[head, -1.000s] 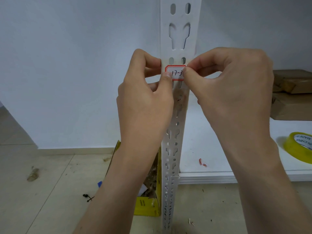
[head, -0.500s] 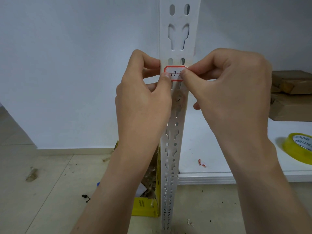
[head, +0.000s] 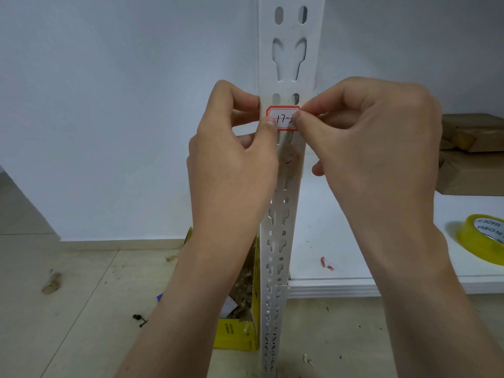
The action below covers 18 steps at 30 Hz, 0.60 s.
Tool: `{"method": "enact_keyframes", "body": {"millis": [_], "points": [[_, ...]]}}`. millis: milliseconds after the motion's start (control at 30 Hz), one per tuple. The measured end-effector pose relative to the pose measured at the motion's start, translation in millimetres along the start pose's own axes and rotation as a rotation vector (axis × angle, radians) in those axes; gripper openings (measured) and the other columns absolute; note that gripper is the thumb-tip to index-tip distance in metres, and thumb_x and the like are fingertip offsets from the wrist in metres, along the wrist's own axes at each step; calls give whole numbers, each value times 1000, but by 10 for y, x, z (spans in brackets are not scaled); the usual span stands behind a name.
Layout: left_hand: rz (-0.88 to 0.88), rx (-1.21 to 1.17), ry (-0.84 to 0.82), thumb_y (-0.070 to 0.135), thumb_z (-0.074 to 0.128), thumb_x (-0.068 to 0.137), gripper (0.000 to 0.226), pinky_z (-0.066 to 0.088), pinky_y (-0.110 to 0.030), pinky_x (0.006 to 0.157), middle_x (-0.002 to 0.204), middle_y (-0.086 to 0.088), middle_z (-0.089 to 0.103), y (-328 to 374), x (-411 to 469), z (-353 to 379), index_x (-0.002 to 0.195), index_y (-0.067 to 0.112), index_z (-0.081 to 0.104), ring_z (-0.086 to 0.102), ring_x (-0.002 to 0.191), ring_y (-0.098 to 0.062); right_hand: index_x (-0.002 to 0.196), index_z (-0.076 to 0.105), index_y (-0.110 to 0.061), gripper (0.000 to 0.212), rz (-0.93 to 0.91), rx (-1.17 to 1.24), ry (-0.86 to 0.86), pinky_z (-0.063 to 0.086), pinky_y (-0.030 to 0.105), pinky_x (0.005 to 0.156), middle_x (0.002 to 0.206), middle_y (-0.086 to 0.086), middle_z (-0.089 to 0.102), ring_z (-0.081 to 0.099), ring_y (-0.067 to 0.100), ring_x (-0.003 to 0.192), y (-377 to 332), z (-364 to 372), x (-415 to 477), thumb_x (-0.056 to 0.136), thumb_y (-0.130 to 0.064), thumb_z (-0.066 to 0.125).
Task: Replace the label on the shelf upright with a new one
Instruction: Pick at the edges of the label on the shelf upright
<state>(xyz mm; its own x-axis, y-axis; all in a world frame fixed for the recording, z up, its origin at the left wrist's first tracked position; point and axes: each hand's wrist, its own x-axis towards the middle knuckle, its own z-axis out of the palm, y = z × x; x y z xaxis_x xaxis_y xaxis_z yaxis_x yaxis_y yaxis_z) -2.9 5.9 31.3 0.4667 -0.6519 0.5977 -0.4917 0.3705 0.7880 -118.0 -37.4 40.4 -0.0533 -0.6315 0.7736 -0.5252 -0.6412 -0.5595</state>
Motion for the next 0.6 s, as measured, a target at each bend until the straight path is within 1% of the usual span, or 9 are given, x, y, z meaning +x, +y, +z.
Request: {"method": "enact_keyframes", "body": {"millis": [133,300,400,500,600], "points": [[-7,-8,-8,25,68,100,15,64,-35,79,107,15,74,3,-5,-4,97,29,53,75,85,0,83,75,-39,9,17,-7,-14,58,56,71,72,-14,75,71,30,77,-18,-7,0,83,-45,69],[-10,-18,-8,23,68,100,17,64,-37,79,106,15,74,10,-5,-5,95,30,53,75,83,0,80,75,-40,6,47,-15,-25,61,47,66,69,-17,73,72,20,73,-28,-36,8,83,-45,72],[-11,-27,-9,23,68,99,18,64,-38,78,105,15,74,10,-3,-7,93,30,53,75,81,1,76,72,-40,8,46,-15,-31,61,47,65,68,-18,72,71,20,72,-25,-51,5,83,-42,71],[-9,-34,-13,23,68,99,18,64,-39,78,106,15,74,8,1,-13,93,30,53,75,82,2,75,71,-35,9,33,5,-12,61,48,65,65,-18,71,71,14,65,-14,-80,0,83,-35,74],[-10,-32,-11,25,69,99,20,64,-40,80,107,14,75,0,6,-11,92,33,52,75,84,0,75,71,-36,11,27,5,-16,61,47,67,66,-18,71,70,11,62,-11,-90,-11,84,-33,75]]}}
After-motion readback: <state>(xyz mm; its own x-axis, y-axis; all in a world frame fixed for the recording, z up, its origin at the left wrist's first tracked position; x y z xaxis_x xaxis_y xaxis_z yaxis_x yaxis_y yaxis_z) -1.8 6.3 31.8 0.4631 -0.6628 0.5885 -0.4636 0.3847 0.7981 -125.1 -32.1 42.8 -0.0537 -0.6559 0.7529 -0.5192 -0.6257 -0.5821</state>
